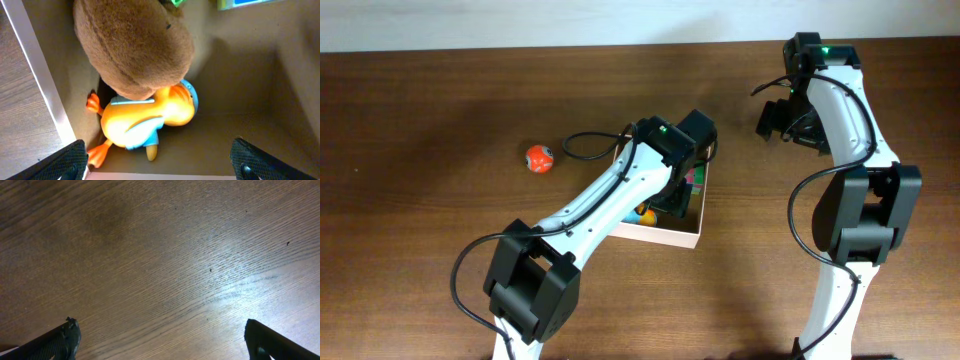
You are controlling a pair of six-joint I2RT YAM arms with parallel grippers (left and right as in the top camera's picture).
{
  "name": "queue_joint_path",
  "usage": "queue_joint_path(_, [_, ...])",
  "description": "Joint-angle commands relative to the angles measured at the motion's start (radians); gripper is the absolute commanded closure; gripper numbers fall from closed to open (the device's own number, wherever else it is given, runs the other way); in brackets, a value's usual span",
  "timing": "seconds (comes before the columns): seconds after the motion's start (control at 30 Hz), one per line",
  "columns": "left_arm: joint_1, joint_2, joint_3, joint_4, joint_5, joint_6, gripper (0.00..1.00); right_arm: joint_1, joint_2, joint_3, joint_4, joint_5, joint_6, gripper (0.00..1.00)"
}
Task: Pack container
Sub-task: 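Carry the duck toy right and lower it into the box, then open the left gripper and move it left over the red ball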
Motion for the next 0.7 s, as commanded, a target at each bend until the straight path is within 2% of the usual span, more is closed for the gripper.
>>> queue_joint_path(0.0, [0.027, -0.003, 0.066, -0.021, -0.031, 0.019, 0.07, 0.003, -0.003, -0.002, 0.0, 0.005, 0.008, 0.01])
queue_joint_path(0.17, [0.129, -0.003, 0.279, -0.101, -0.046, 0.019, 0.07, 0.003, -0.003, -0.002, 0.0, 0.005, 0.008, 0.01])
queue_joint_path(0.27, [0.213, -0.003, 0.368, -0.108, -0.046, 0.018, 0.0, 0.003, -0.003, -0.002, 0.0, 0.005, 0.008, 0.01])
queue_joint_path(0.5, [0.431, 0.017, 0.381, -0.015, -0.012, -0.031, 0.01, 0.003, -0.003, -0.002, 0.0, 0.005, 0.008, 0.01])
queue_joint_path(0.67, [0.528, 0.069, 0.381, 0.052, 0.018, -0.025, 0.01, 0.003, -0.003, -0.002, 0.0, 0.005, 0.008, 0.01])
